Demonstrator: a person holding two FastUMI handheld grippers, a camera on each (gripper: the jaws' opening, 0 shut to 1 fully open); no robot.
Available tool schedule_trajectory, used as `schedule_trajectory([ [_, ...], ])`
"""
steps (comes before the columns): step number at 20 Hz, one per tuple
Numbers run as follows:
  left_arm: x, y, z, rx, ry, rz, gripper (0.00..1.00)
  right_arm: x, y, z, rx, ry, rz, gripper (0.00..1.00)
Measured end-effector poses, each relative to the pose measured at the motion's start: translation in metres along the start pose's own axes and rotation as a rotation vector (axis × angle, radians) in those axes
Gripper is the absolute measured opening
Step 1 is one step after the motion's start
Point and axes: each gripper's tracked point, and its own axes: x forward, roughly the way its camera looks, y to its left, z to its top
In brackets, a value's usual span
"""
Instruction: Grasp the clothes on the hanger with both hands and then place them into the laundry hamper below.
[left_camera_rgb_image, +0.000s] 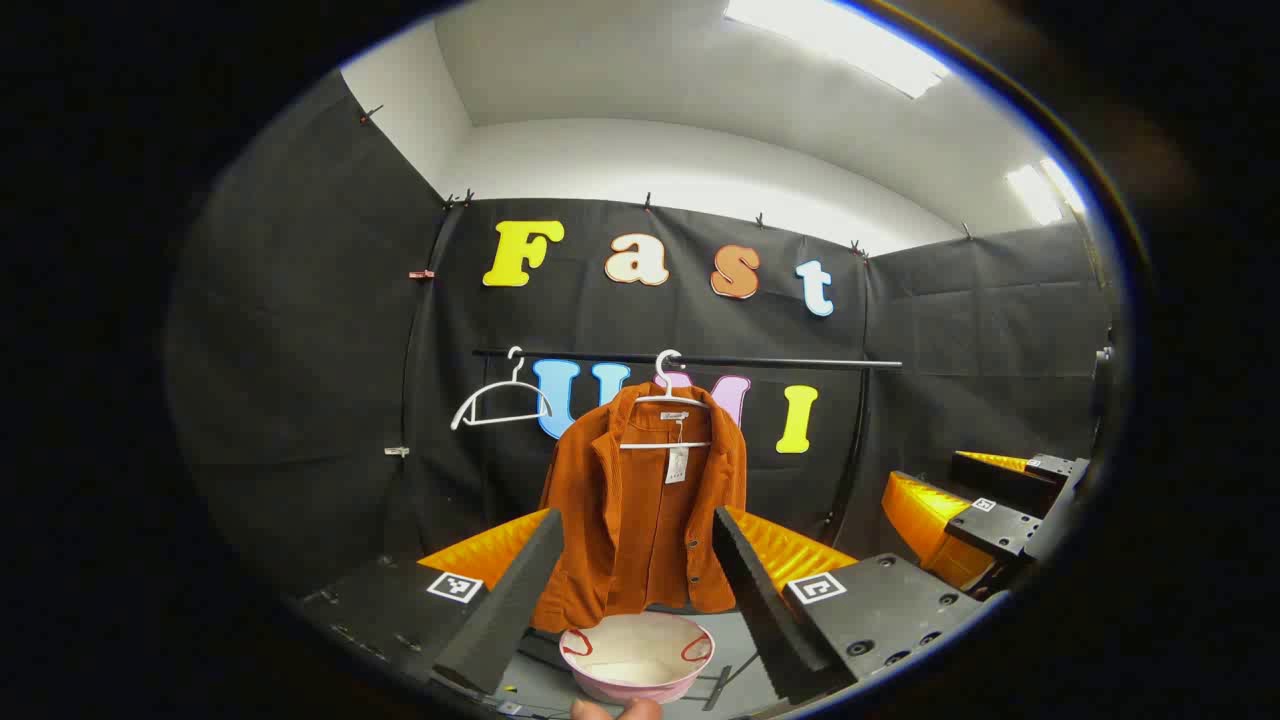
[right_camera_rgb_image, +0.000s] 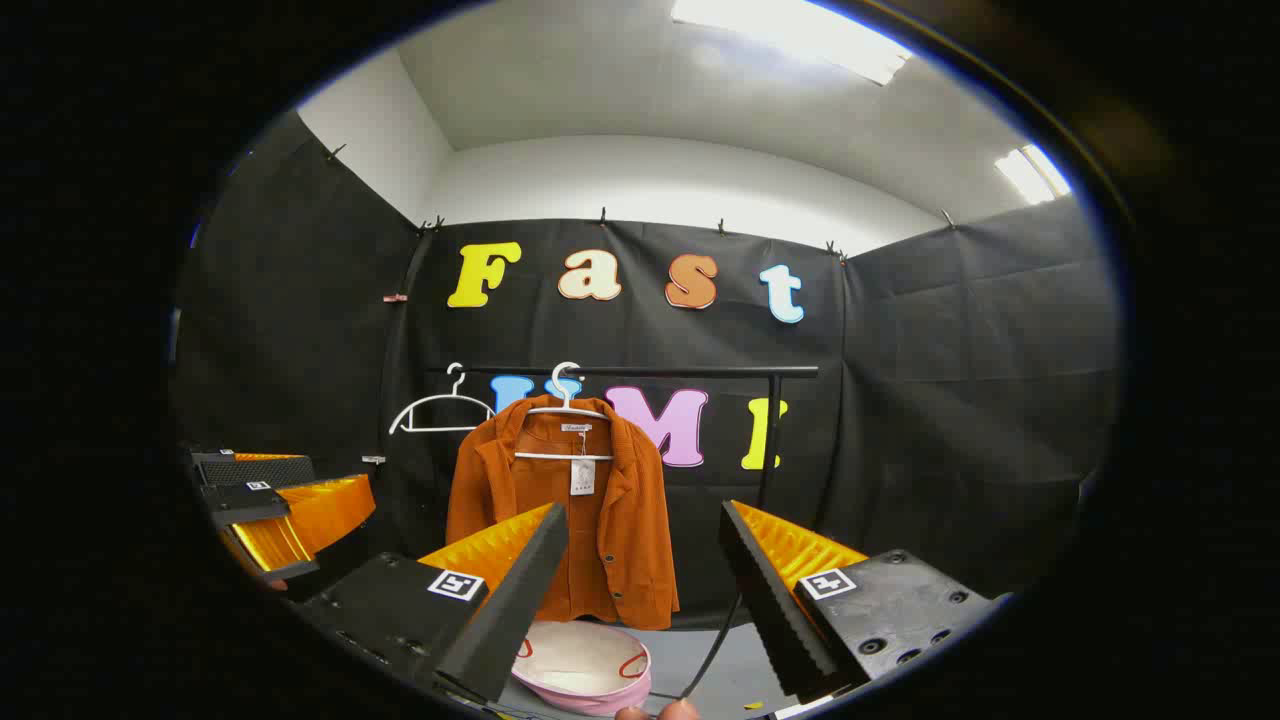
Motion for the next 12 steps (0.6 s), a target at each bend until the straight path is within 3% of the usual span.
schedule_trajectory([
  [5, -0.001, 0.0008, 0.0002, 0.033, -0.008, 0.033, 0.95, -0.0026, -0.0075, -0.003, 0.023, 0.009, -0.007, 0.99],
  [12, 0.0032, -0.0015, -0.0047, 0.031, 0.004, 0.015, 0.95, -0.0103, -0.0006, 0.0009, 0.016, 0.013, -0.007, 0.98],
])
